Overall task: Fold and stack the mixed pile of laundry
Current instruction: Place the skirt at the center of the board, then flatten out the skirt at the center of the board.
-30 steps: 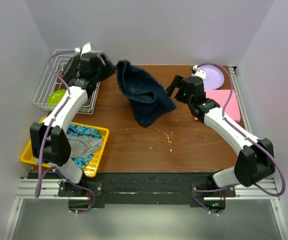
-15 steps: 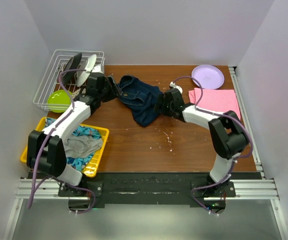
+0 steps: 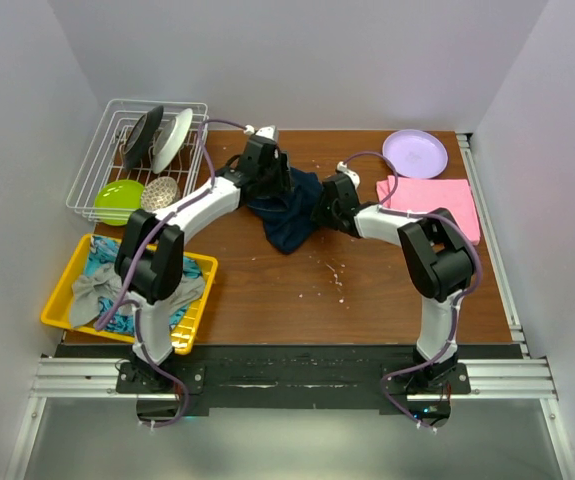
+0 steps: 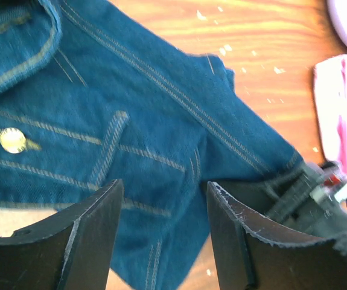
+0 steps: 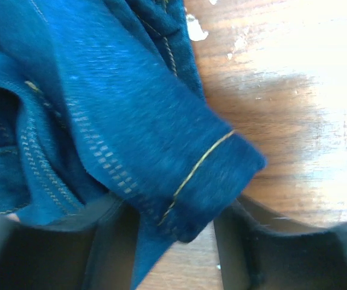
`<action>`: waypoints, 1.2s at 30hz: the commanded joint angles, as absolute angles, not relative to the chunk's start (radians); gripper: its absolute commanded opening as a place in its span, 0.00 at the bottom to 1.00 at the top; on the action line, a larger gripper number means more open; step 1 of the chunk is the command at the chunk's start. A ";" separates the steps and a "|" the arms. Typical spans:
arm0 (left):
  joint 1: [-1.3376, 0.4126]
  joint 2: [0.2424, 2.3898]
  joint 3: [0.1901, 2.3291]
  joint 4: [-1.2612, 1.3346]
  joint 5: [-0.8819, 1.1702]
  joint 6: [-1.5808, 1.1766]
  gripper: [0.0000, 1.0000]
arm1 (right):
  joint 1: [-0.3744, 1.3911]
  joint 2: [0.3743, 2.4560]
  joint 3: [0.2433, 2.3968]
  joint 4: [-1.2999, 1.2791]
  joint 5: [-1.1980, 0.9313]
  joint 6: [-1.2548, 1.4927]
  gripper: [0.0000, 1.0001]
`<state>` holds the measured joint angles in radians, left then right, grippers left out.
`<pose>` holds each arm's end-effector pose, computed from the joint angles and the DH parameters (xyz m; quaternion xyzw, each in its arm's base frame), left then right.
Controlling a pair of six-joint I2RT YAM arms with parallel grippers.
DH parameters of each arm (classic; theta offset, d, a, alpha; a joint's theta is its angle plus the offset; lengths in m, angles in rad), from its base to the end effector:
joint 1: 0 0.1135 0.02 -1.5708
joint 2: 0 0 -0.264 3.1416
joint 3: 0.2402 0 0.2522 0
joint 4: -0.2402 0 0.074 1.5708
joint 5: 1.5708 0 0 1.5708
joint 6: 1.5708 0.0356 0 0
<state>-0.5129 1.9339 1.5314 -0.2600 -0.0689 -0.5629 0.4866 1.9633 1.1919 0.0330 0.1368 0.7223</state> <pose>0.3924 -0.2182 0.2522 -0.0375 0.8974 -0.1980 0.3924 0.3728 0.1918 0.1561 0.1347 0.9029 0.1778 0.3674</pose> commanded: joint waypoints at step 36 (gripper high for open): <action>-0.594 1.872 1.460 -0.195 -0.130 -0.555 0.51 | 0.465 1.940 1.443 -0.150 0.242 0.607 0.00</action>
